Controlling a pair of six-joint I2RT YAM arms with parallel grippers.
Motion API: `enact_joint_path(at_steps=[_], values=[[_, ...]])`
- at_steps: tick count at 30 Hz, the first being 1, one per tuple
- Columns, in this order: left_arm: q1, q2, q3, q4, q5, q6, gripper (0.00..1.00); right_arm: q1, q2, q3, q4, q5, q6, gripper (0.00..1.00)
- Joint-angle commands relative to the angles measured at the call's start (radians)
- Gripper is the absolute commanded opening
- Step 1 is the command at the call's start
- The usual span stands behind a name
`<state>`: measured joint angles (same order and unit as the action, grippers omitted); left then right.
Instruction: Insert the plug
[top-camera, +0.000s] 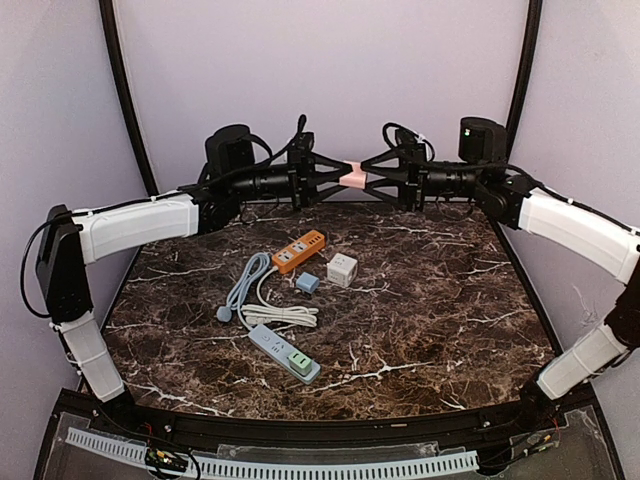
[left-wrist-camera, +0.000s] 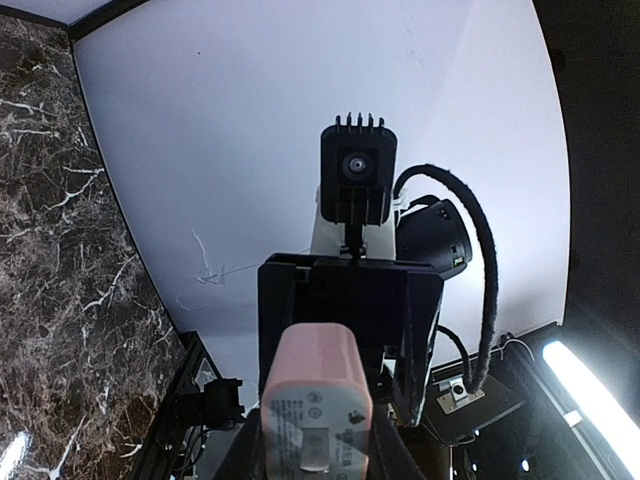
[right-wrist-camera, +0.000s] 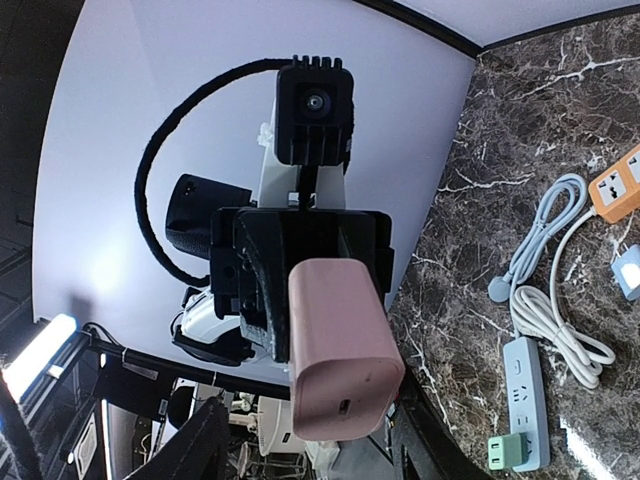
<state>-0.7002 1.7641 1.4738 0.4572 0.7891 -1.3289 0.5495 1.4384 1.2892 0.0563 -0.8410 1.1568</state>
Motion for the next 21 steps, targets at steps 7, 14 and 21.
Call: enact_joint_path(at_steps=[7,14,21], values=[[-0.016,0.017,0.034,0.042,0.023,-0.005,0.01,-0.003,0.021,0.012,0.017,-0.014,0.006,0.43],[-0.019,0.016,0.036,0.034,0.025,-0.001,0.01,-0.002,0.028,0.021,0.017,-0.02,0.003,0.41],[-0.023,0.016,0.034,0.028,0.031,0.002,0.01,-0.002,0.025,0.016,0.017,-0.017,0.001,0.48]])
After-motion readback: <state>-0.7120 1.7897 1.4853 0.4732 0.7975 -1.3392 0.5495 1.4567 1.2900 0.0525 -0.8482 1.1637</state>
